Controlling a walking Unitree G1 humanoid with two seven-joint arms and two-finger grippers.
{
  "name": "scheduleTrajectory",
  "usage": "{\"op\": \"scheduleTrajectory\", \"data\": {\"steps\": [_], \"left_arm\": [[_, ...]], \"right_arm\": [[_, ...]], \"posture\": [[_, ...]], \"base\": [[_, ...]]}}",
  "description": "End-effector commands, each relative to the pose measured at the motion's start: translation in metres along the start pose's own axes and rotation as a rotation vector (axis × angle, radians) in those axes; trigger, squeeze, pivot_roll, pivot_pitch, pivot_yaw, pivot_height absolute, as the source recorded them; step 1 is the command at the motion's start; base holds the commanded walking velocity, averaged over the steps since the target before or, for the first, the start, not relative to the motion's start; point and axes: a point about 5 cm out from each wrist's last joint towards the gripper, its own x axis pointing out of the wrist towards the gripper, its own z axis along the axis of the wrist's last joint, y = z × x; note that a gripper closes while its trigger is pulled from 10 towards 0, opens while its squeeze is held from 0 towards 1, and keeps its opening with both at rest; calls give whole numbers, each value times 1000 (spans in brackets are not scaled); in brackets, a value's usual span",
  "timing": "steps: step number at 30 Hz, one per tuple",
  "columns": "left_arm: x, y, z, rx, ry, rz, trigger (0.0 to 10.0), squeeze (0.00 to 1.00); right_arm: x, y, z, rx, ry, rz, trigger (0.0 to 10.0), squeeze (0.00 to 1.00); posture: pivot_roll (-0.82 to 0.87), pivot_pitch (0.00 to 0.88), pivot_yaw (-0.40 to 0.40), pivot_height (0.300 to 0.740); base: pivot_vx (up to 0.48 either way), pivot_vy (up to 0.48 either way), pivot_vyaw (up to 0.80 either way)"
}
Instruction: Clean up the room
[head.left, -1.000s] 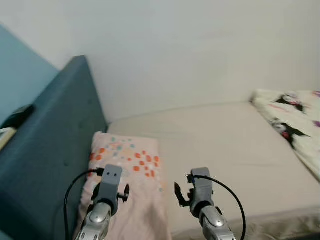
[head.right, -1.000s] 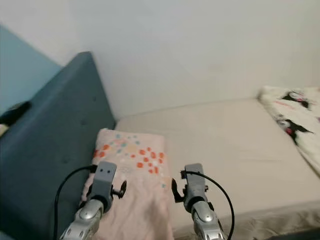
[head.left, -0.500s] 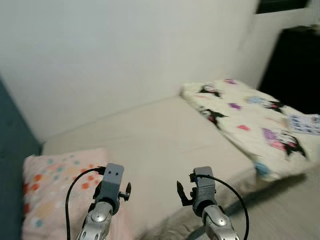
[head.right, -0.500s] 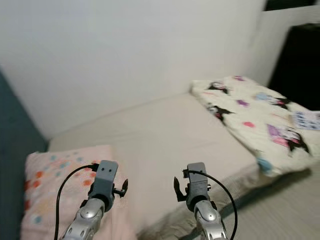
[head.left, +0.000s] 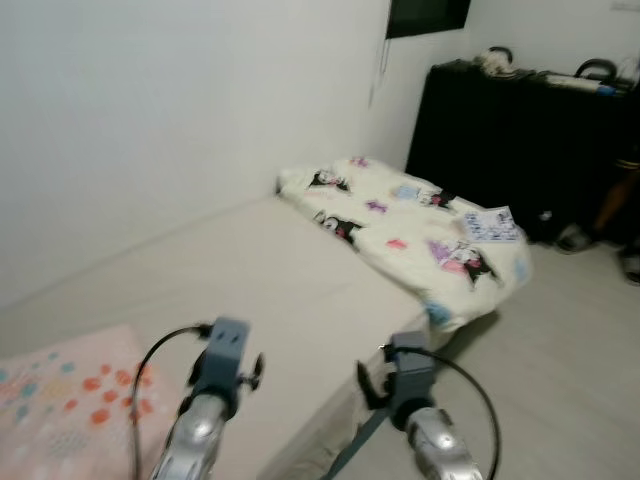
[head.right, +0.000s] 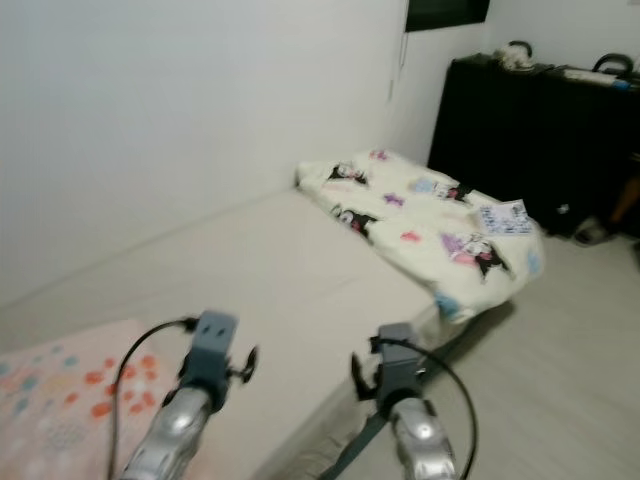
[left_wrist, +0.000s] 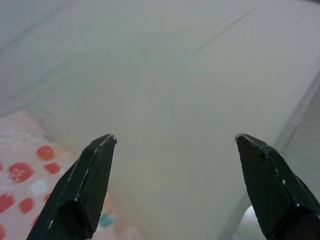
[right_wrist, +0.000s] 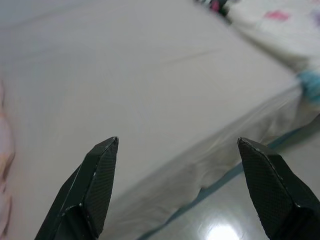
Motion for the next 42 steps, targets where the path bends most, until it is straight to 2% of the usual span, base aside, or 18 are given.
{"op": "scheduleTrajectory", "data": {"steps": [1, 19, 28, 42], "left_arm": [[1, -2, 3, 2, -7, -3, 10000, 0], [1, -1, 2, 4, -25, 6, 10000, 0], [-5, 3, -13, 13, 8, -30, 10000, 0], [-2, 4, -9, 22, -6, -29, 10000, 0]], "right_arm": [[0, -4, 0, 3, 10, -8, 10000, 0], [-1, -6, -3, -7, 32, -11, 10000, 0], [-3, -10, -11, -17, 73, -48, 10000, 0], [-2, -10, -12, 4, 86, -47, 10000, 0]], "posture": [[-22, 6, -1, 740], [-24, 0, -7, 740], [-23, 0, -5, 740], [-21, 0, -8, 740]], "base": [[0, 0, -800], [0, 0, -800], [0, 0, -800], [0, 0, -800]]}}
